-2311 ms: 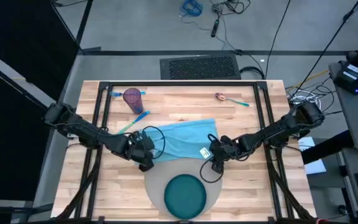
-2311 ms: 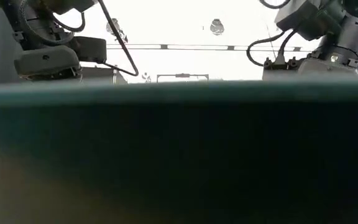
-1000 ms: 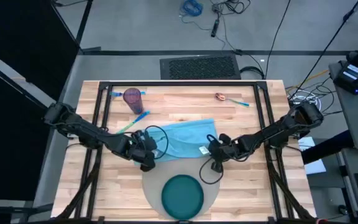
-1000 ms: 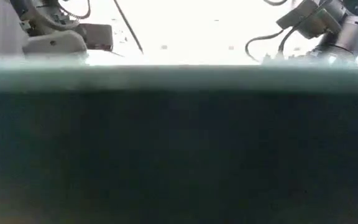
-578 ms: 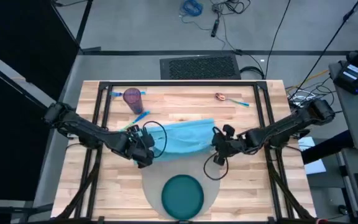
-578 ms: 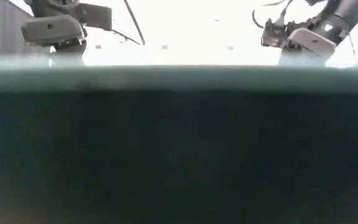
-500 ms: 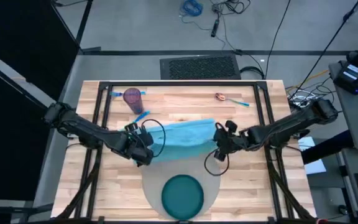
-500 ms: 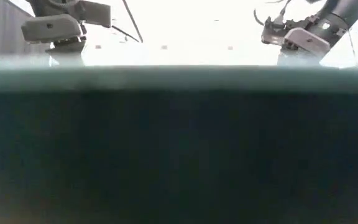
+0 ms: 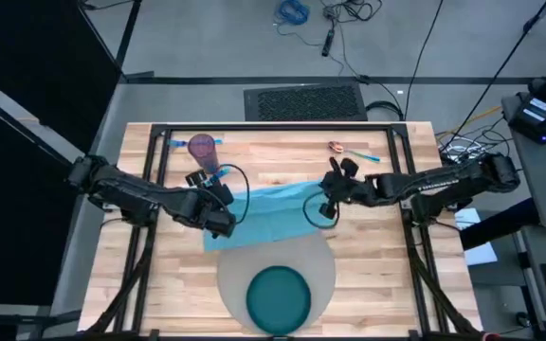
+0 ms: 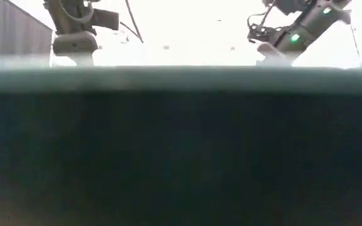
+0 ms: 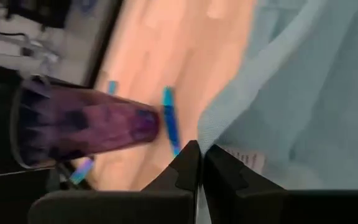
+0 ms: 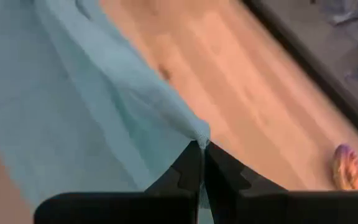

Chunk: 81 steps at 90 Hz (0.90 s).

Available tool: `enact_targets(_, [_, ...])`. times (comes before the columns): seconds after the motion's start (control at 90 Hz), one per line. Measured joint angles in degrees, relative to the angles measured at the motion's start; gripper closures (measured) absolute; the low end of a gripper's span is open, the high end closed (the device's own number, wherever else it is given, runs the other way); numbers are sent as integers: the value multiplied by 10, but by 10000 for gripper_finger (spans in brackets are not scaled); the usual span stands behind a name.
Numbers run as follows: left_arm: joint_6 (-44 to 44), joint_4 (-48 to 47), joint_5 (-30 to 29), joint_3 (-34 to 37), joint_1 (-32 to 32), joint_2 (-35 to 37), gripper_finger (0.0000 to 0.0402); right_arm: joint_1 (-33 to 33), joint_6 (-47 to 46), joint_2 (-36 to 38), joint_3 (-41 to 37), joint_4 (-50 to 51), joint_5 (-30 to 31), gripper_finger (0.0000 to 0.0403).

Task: Set table place
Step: Fold the blue napkin

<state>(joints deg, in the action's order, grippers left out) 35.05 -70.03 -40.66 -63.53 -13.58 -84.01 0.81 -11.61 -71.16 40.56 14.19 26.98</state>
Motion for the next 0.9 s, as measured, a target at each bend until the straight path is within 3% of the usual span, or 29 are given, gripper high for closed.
enact_targets(0.344, [-16,-13,-87,0,61,1,401,96,123,0,0,-105,-13,403])
enact_targets(0.778, [-40,-7,-94,0,83,1,401,139,208,0,45,-158,-35,403])
enact_targets(0.9, [-40,-7,-88,0,82,1,401,144,193,-2,45,-143,-74,403])
